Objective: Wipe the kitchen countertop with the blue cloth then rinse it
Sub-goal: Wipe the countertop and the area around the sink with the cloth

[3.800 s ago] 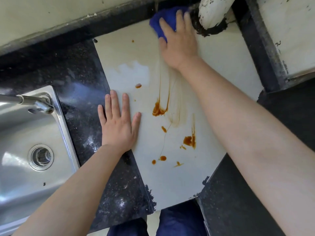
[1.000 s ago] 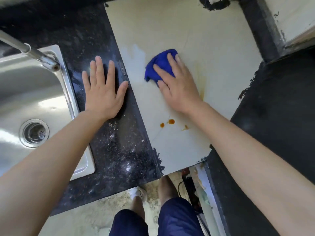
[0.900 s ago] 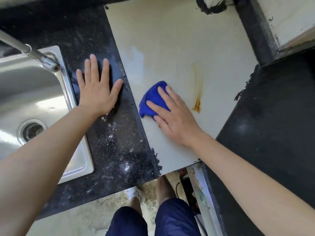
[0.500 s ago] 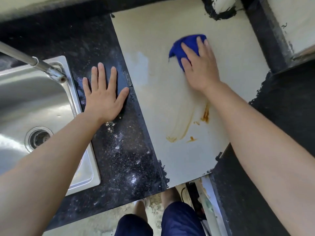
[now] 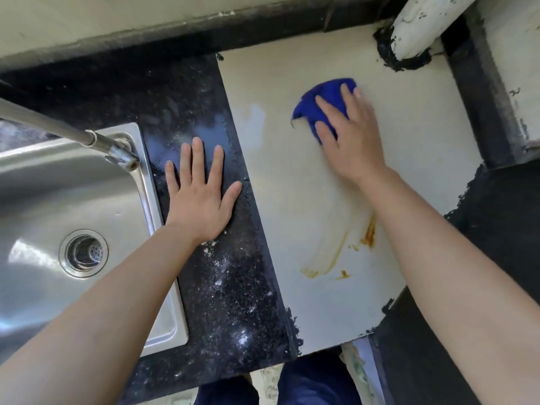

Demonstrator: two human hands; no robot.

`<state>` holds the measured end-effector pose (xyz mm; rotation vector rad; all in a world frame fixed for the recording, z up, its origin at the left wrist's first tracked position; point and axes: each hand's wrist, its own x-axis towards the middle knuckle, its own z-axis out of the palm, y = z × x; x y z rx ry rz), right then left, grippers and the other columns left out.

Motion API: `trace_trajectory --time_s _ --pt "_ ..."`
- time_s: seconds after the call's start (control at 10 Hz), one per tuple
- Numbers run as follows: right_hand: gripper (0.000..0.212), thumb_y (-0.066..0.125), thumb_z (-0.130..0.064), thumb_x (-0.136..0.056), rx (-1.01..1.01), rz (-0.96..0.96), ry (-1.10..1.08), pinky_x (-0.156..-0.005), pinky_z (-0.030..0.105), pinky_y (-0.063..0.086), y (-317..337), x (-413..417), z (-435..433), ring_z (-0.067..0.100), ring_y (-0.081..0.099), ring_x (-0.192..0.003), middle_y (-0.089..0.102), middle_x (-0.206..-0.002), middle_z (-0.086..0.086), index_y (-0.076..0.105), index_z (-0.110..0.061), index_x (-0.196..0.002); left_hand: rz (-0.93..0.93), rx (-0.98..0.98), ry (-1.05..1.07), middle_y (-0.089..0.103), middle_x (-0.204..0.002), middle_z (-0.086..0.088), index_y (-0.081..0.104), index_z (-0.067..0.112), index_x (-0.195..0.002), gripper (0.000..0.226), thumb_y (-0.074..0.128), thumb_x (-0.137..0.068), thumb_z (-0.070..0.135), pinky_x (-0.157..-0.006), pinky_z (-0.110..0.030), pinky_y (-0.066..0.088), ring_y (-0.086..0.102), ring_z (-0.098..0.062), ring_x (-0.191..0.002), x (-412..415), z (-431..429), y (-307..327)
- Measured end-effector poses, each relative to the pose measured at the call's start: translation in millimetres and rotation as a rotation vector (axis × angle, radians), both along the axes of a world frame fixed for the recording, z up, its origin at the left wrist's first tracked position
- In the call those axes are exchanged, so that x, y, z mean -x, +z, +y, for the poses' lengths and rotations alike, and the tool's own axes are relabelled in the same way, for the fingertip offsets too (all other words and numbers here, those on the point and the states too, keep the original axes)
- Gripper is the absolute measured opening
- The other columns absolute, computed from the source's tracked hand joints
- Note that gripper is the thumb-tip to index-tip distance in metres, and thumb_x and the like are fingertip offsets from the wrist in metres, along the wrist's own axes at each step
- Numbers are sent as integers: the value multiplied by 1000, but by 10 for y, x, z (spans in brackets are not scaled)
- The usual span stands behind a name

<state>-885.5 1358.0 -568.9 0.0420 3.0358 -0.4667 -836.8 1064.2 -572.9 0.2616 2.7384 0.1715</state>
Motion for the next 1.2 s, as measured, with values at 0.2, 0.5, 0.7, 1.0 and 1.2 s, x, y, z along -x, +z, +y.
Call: trace_trajectory --time_s 0.2,0.5,0.7,1.0,1.2 --pt "51 31 -40 -104 -13 -11 -479 -124 44 6 51 1069 -699 36 3 -153 10 -167 14 29 -34 -155 -11 7 -2 -26 -163 -9 -13 25 -157 72 8 -100 62 -120 -56 -12 -28 -26 -148 14 -8 23" --pt "49 37 -41 -101 -44 35 346 -122 51 4 -18 428 -1229 34 17 -152 24 -163 12 42 -35 -150 -25 6 -2 -24 -163 -10 -11 25 -158 73 10 -99 62 -120 -56 -12 -25 -27 -149 20 -26 27" --pt "53 32 -45 -100 -120 -19 132 -121 49 14 1 727 -920 40 26 -146 30 -158 18 41 -31 -150 -38 19 -6 -27 -162 -10 -13 24 -157 73 8 -99 62 -119 -54 -15 -29 -26 -148 18 -5 39" --pt "54 34 -49 -99 -106 -27 168 -120 49 15 33 746 -1116 38 24 -146 27 -160 16 37 -37 -152 -28 43 -3 -26 -162 -9 -13 25 -157 72 8 -99 62 -120 -54 -14 -28 -26 -148 27 -18 35" --pt "58 24 -62 -101 -84 -149 -91 -123 53 -1 29 -279 161 31 -2 -154 1 -168 9 17 -44 -156 -19 31 -4 -24 -163 -10 -12 25 -158 74 6 -98 64 -120 -55 -12 -25 -27 -149 13 -31 34"
